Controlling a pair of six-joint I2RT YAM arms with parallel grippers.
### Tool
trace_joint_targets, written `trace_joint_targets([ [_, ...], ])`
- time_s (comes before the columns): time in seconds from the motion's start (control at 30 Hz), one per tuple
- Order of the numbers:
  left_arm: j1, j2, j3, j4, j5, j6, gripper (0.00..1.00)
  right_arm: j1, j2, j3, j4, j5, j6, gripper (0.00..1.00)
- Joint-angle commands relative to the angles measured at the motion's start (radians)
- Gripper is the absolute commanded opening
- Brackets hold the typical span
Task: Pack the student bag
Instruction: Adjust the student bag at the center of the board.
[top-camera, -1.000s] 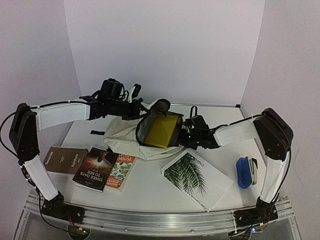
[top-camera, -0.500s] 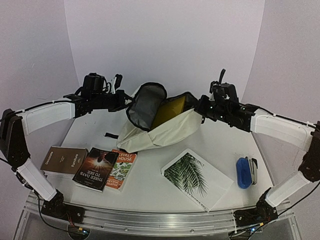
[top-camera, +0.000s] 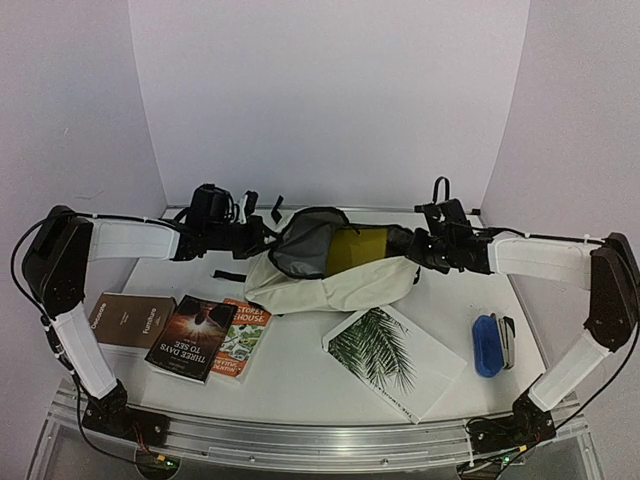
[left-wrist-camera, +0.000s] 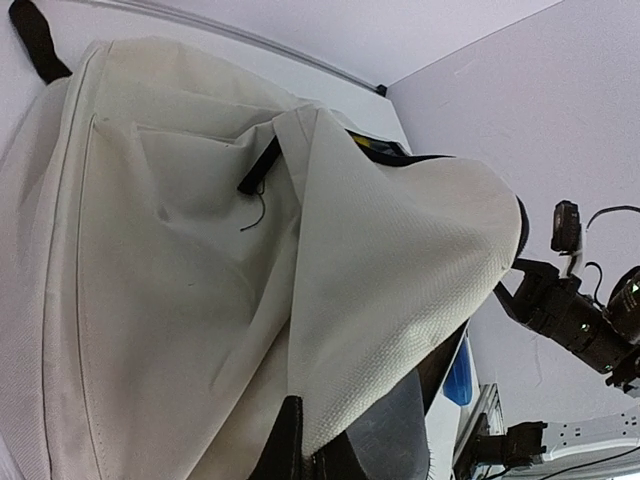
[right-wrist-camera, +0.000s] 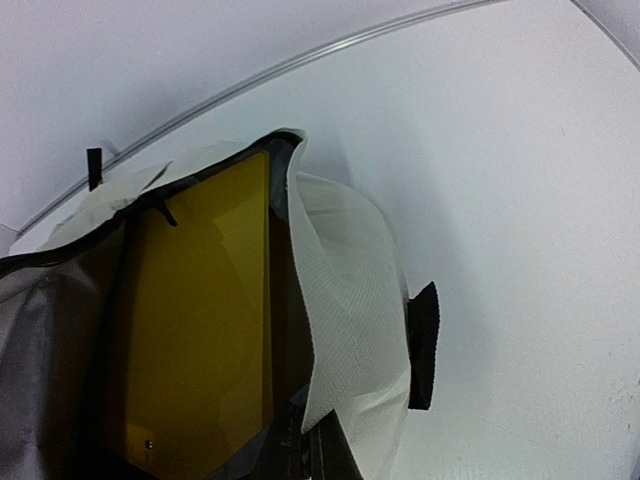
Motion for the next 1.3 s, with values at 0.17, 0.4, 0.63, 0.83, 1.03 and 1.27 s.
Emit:
trace_joint_targets([
  [0.17, 0.007, 0.072, -0.032, 0.044, -0.012, -0.037, 0.0, -0.045, 0.094, -0.058, 0.105, -0.001, -0.002, 0.0],
  [0.4, 0.006, 0.14, 0.012, -0.03, 0.013, -0.001, 0.06, -0.047, 0.106, -0.04, 0.111, -0.04, -0.014, 0.15],
  [0.63, 0.006, 0.076, 0.028, -0.087, -0.014, 0.059, 0.35, -0.047, 0.021, -0.031, 0.1, -0.075, -0.056, 0.52],
  [0.83, 0.007, -0.038, 0.015, -0.18, -0.089, 0.104, 0.64, -0.047, -0.078, -0.027, 0.045, -0.093, -0.102, 0.71],
  [1.03, 0.007, -0.207, -0.059, -0.219, -0.145, 0.093, 0.82, -0.046, -0.184, -0.047, 0.024, -0.162, -0.11, 0.79],
  [1.27, 0.032, -0.318, -0.117, -0.359, -0.171, 0.087, 0.91, -0.018, -0.271, -0.085, 0.064, -0.353, -0.039, 0.84],
])
